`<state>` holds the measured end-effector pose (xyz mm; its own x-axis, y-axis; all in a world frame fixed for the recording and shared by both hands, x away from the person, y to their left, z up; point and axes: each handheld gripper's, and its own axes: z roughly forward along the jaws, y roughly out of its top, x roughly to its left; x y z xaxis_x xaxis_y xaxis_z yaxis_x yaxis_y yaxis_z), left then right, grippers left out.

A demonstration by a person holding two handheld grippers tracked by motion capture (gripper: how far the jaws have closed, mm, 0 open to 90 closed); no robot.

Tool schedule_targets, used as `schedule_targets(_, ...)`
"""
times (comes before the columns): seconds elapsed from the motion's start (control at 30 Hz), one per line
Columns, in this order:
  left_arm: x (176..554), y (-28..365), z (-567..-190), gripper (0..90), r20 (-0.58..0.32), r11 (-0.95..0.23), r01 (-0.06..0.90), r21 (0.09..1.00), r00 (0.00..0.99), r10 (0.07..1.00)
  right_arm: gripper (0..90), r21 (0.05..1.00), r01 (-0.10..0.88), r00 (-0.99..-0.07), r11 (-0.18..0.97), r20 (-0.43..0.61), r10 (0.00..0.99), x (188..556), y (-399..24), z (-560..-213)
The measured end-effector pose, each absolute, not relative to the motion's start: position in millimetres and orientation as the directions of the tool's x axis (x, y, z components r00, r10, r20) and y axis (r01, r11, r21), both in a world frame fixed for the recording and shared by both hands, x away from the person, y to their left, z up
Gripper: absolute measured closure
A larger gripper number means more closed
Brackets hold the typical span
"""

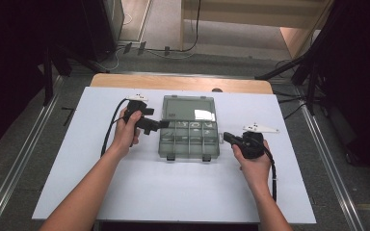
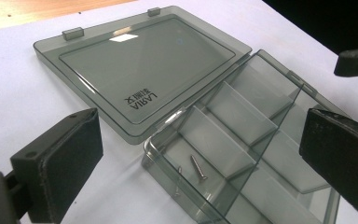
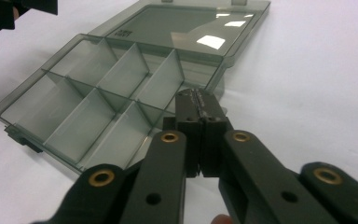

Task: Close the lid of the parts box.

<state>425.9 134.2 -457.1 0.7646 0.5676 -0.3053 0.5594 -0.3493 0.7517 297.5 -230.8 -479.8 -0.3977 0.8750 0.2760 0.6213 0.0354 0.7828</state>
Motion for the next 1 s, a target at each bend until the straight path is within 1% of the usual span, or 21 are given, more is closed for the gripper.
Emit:
schedule_targets(0.13, 431.9, 131.3, -459.9, 0.0, -0.31, -0.36, 0.571, 0.738, 0.761, 0.57, 90.0, 0.765, 0.641, -0.398, 0.059, 0.266, 0.878, 302.4, -225.0, -484.1)
schedule_targets(0.2, 436.4, 130.5, -459.7, 0.0, -0.307, -0.363, 0.579, 0.73, 0.753, 0.582, 90.0, 0.759, 0.649, -0.383, 0.053, 0.266, 0.885, 304.4, -223.4, -486.5)
schedule_targets(0.4, 451.3, 132.3, -463.3, 0.0, -0.344, -0.339, 0.622, 0.706, 0.72, 0.603, 90.0, 0.749, 0.659, -0.382, 0.068, 0.255, 0.888, 307.2, -221.8, -491.0)
schedule_targets(0.53, 460.1, 131.0, -471.0, 0.0, -0.4, -0.318, 0.666, 0.675, 0.693, 0.6, 90.0, 0.743, 0.665, -0.382, 0.079, 0.247, 0.891, 308.1, -220.1, -493.7)
schedule_targets(0.6, 464.0, 128.7, -475.3, 0.0, -0.406, -0.316, 0.685, 0.656, 0.674, 0.617, 90.0, 0.741, 0.666, -0.389, 0.09, 0.242, 0.889, 308.7, -219.0, -495.2)
schedule_targets(0.63, 465.4, 127.8, -476.9, 0.6, -0.408, -0.316, 0.691, 0.65, 0.668, 0.622, 90.0, 0.741, 0.665, -0.389, 0.092, 0.238, 0.89, 308.7, -218.4, -495.6)
schedule_targets(0.67, 466.7, 125.9, -478.6, 4.8, -0.394, -0.323, 0.696, 0.642, 0.66, 0.639, 90.0, 0.743, 0.663, -0.389, 0.093, 0.236, 0.89, 308.6, -218.3, -495.7)
schedule_targets(0.7, 467.7, 123.5, -480.2, 6.9, -0.388, -0.33, 0.7, 0.633, 0.656, 0.648, 90.0, 0.743, 0.663, -0.388, 0.09, 0.238, 0.89, 308.6, -218.2, -495.8)
schedule_targets(0.73, 468.9, 121.9, -481.8, 7.2, -0.394, -0.335, 0.703, 0.627, 0.658, 0.642, 90.0, 0.744, 0.662, -0.39, 0.091, 0.237, 0.89, 308.8, -218.4, -496.0)
schedule_targets(0.8, 470.9, 118.4, -484.3, 7.3, -0.386, -0.34, 0.715, 0.611, 0.644, 0.66, 90.0, 0.747, 0.659, -0.387, 0.087, 0.237, 0.891, 308.5, -218.0, -496.6)
schedule_targets(0.83, 471.5, 117.6, -485.0, 9.3, -0.387, -0.333, 0.718, 0.611, 0.638, 0.665, 90.0, 0.748, 0.658, -0.387, 0.087, 0.237, 0.891, 308.4, -217.9, -497.0)
schedule_targets(0.87, 472.9, 116.7, -486.3, 14.3, -0.377, -0.331, 0.723, 0.606, 0.628, 0.681, 90.0, 0.748, 0.658, -0.388, 0.088, 0.236, 0.891, 308.3, -217.9, -496.9)
schedule_targets(1.0, 476.7, 113.2, -489.5, 14.7, -0.408, -0.317, 0.744, 0.589, 0.611, 0.678, 90.0, 0.749, 0.657, -0.389, 0.091, 0.233, 0.891, 308.1, -217.7, -497.0)
